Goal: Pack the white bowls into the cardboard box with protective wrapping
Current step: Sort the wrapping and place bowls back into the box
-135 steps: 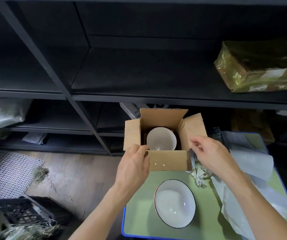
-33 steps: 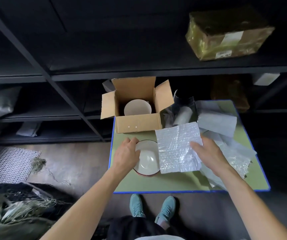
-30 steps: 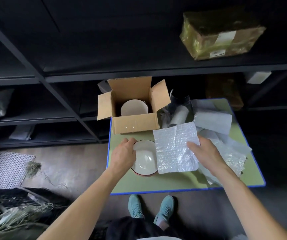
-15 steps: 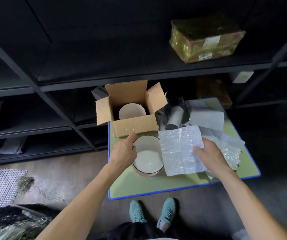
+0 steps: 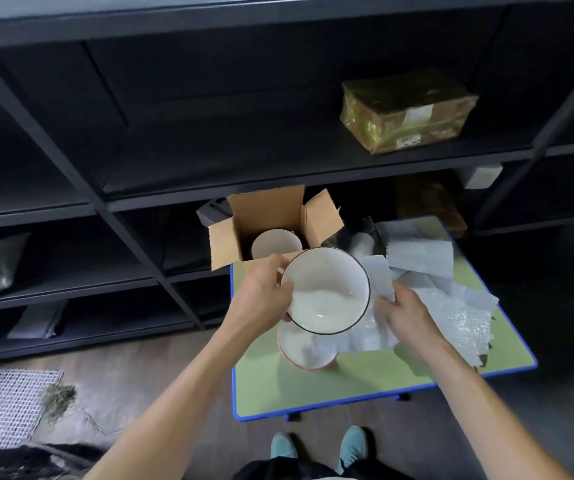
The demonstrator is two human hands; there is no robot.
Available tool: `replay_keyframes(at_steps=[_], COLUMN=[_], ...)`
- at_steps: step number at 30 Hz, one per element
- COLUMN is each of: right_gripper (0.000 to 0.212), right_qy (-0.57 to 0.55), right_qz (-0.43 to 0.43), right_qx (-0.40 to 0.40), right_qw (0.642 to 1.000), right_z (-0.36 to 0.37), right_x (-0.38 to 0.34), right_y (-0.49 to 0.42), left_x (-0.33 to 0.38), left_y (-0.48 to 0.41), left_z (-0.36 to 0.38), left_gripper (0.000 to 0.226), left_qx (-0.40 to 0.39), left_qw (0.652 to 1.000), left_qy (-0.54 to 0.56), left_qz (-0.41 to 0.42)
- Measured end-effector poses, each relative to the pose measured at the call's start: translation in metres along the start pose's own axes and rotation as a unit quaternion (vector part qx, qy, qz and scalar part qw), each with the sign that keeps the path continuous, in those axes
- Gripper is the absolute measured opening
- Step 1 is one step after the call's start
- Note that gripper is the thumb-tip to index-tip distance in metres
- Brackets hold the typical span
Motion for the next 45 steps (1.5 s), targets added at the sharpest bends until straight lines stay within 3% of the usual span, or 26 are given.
replay_keyframes(at_steps=[8,12,15,21,23,26,27,29,32,37,45], right_gripper=[0.029,0.028,0.042,0.044,0.049,0.059,0.058,0.052,0.053,0.064,0.027], right_qy=[-0.265,-0.324,-0.365,-0.347,-0.344,-0.341,-0.343,-0.348,-0.349,-0.33,-0.161], right_qz=[0.045,0.088,0.079,0.042,0.04,0.038,0.038,0.039,0.042,0.063,0.032], right_qx=[-0.014,-0.012,-0.052,-0.078,-0.076,-0.08,-0.083,-0.091,-0.107,-0.127,-0.171], right_qw=[0.963,0.942,0.926,0.934,0.935,0.936,0.935,0.932,0.93,0.933,0.972], right_z=[0.022,0.023,0.027,0.035,0.037,0.04,0.041,0.044,0.048,0.055,0.054], right_x=[-0.022,-0.027,-0.031,-0.032,-0.031,-0.032,-0.032,-0.033,-0.035,-0.042,-0.077], right_y=[-0.002,-0.003,-0.004,-0.007,-0.01,-0.013,-0.014,-0.017,-0.025,-0.049,-0.118], left_x=[-0.002,-0.004,-0.006,-0.022,-0.032,-0.043,-0.044,-0.038,-0.031,-0.029,-0.02], left_y=[0.002,0.002,0.003,-0.005,-0.012,-0.019,-0.02,-0.017,-0.019,-0.036,-0.086], left_z=[0.005,-0.002,-0.01,-0.016,-0.019,-0.023,-0.024,-0.026,-0.027,-0.028,-0.045], left_gripper=[0.027,0.031,0.028,0.024,0.047,0.079,0.077,0.052,0.031,0.023,0.027], left_qx=[-0.018,-0.031,-0.034,-0.048,-0.048,-0.109,-0.135,-0.17,-0.174,-0.127,-0.018], left_qw=[0.999,0.998,0.996,0.992,0.994,0.983,0.976,0.969,0.967,0.972,0.982], left_qy=[0.032,0.047,0.074,0.112,0.091,0.125,0.142,0.168,0.184,0.192,0.166], left_qz=[-0.016,-0.022,-0.031,-0.024,-0.033,-0.085,-0.091,-0.068,-0.037,-0.037,-0.093])
Point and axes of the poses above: each hand's wrist, its own y-axis away from the middle knuckle, its own z-axis out of the palm, x = y × z, the point moved 1 cm from there along -y, towards the middle knuckle, and after that the axes turned 12 degrees about -z, right-handed, at the moved point
